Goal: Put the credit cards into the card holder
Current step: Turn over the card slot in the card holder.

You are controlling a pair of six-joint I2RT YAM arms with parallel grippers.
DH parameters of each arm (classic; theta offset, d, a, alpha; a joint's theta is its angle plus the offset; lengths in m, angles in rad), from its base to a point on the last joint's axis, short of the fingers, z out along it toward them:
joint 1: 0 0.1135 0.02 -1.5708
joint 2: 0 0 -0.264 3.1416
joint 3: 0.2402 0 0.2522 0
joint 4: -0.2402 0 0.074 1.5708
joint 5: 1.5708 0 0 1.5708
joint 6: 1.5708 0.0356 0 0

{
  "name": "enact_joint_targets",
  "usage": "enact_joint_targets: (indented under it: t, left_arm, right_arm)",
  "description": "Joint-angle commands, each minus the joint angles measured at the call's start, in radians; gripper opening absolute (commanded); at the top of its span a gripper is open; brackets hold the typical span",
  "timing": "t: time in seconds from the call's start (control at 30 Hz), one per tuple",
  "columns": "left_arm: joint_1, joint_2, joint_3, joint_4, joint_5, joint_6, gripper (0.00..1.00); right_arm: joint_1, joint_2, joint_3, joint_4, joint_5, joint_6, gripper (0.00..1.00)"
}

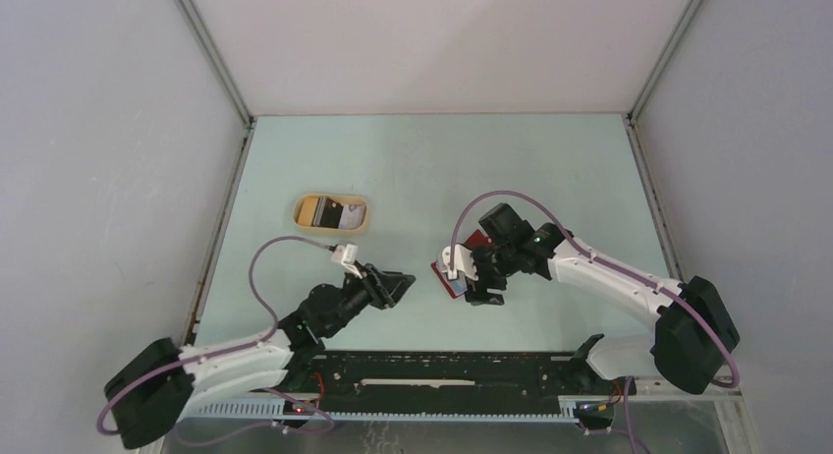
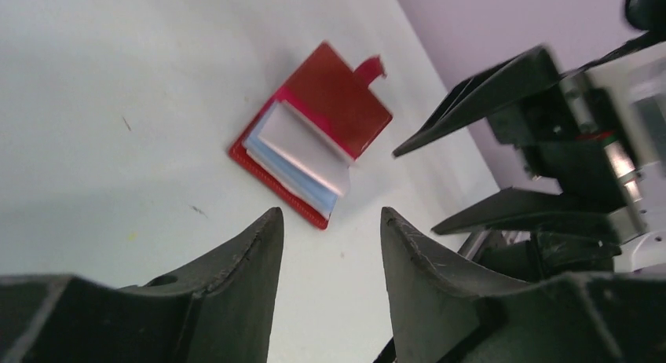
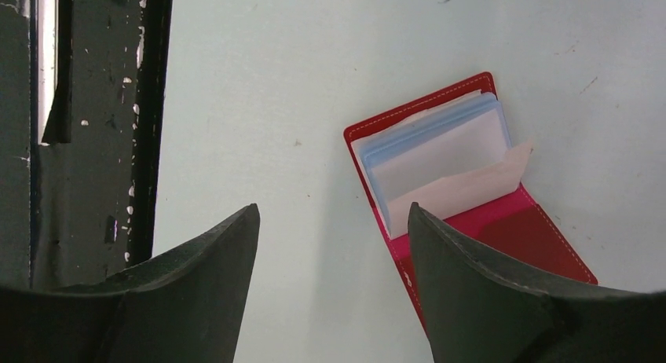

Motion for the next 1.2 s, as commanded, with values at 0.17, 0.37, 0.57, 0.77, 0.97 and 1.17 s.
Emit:
enact_joint_targets:
  t: [0.17,0.37,0.57,0.77,0.97,1.17]
  left_arm:
    - [-0.006,-0.460,-0.056,-0.400,-0.199,0.094,0.75]
    - [-0.005,-0.563,-0.092,-0.440,-0.222,0.092,0.82]
    - [-0.005,-0.479,-0.091,-0.381,-0.195,0.087,0.82]
    - [-0.006,-0.407,-0.097,-0.318,-0.176,0.075,0.81]
    - [-0.005,-0.406,-0.106,-0.308,-0.180,0.072,0.80]
    - [-0.006,-0.402,-0.112,-0.299,-0.182,0.067,0.79]
  right_arm:
    - [0.057,0.015,-0.003,0.041,0.070,-0.009,0.80]
    - [0.089,0.048,-0.004,0.071,0.118,0.019,0.84]
    - [0.121,0.095,-0.004,0.128,0.201,0.072,0.89]
    - [0.158,0.151,-0.012,0.235,0.344,0.136,0.96]
    - [0.173,0.187,-0.023,0.317,0.452,0.165,0.94]
    - [0.177,0.201,-0.025,0.369,0.528,0.178,0.83]
